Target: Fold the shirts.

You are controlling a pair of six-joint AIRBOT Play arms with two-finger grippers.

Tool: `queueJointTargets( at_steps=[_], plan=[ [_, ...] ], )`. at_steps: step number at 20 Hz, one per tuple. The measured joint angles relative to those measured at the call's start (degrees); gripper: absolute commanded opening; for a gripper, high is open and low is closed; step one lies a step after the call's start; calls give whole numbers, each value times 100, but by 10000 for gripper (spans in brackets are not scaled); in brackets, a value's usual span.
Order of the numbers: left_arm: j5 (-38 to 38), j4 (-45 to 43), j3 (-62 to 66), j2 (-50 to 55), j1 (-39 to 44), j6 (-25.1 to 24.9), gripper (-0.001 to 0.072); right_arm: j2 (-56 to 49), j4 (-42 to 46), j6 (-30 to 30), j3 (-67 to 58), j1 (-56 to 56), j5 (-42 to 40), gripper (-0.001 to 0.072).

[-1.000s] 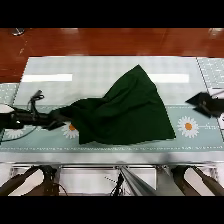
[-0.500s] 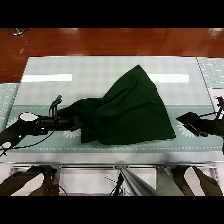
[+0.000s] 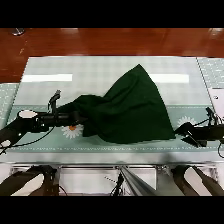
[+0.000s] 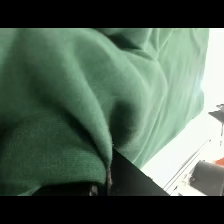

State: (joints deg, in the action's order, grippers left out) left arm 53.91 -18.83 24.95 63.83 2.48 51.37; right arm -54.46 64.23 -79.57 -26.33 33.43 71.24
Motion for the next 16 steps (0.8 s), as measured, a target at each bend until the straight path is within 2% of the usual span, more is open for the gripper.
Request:
queueJointTargets(
  at_steps=[8,12,13,15,16],
  plan=[
    [7,258,9,0,0,-15,25,-903,-1384,767,-2,-7,-243,620],
    [7,367,9,0,0,-15,25,-1200,-1801,970,-2,-4,-304,605],
    [7,389,9,0,0,-15,25,-1255,-1884,1019,-2,-11,-326,556],
    [7,402,9,0,0,-17,25,-1322,-1934,1082,-2,-105,-391,515],
    [7,417,9,0,0,-17,25,-1340,-1967,1117,-2,-227,-422,362]
  ],
)
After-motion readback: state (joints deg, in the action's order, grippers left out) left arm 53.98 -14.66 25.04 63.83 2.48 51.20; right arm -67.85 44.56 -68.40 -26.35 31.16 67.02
